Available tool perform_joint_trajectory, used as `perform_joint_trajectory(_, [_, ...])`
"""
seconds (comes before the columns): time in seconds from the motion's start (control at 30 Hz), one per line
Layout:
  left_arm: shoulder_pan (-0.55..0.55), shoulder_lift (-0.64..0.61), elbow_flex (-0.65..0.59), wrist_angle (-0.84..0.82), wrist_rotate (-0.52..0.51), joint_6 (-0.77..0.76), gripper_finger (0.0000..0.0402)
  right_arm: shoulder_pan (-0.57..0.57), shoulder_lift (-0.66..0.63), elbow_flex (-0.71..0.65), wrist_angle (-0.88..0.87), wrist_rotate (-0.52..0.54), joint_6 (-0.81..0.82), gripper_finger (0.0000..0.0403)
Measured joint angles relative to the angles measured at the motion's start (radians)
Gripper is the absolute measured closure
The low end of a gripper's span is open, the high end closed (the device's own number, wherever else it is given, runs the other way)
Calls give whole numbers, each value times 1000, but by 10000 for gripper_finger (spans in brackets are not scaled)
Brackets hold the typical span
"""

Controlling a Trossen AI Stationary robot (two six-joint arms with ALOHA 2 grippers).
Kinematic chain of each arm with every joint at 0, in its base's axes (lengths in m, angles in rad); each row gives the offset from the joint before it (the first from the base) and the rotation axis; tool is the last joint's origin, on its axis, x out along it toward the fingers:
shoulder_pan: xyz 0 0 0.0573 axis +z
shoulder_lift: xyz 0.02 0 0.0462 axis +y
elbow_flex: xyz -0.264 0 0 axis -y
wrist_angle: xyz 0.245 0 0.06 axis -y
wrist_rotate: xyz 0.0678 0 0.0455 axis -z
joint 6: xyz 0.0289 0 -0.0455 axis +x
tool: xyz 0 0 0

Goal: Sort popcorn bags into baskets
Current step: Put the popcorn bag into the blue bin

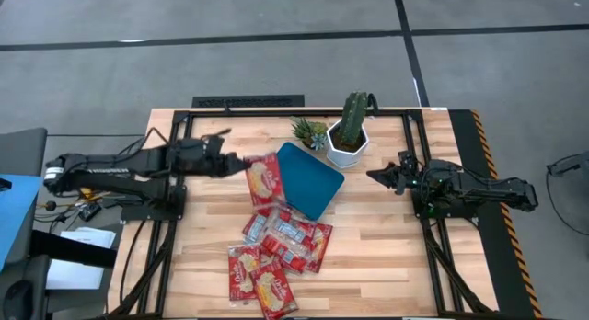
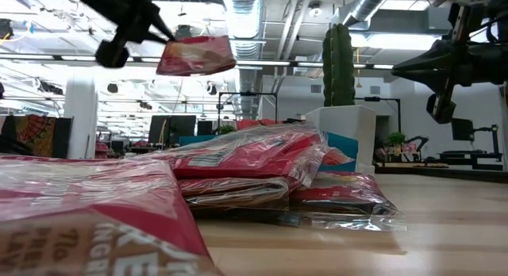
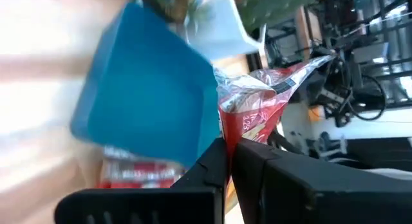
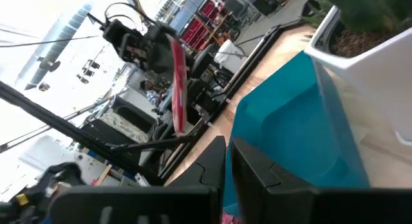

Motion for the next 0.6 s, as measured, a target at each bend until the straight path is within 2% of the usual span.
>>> perform_joint_trajectory(0.13, [79,112,135,-96,85,147,402,0,0,0,1,10,-1,351])
perform_joint_trajectory(0.33, [207,360,339,-215,302,410,402,0,0,0,1,10,-1,351])
perform_joint_trajectory(0.6, [314,714,642,-255,482,667,402,0,0,0,1,10,0,351])
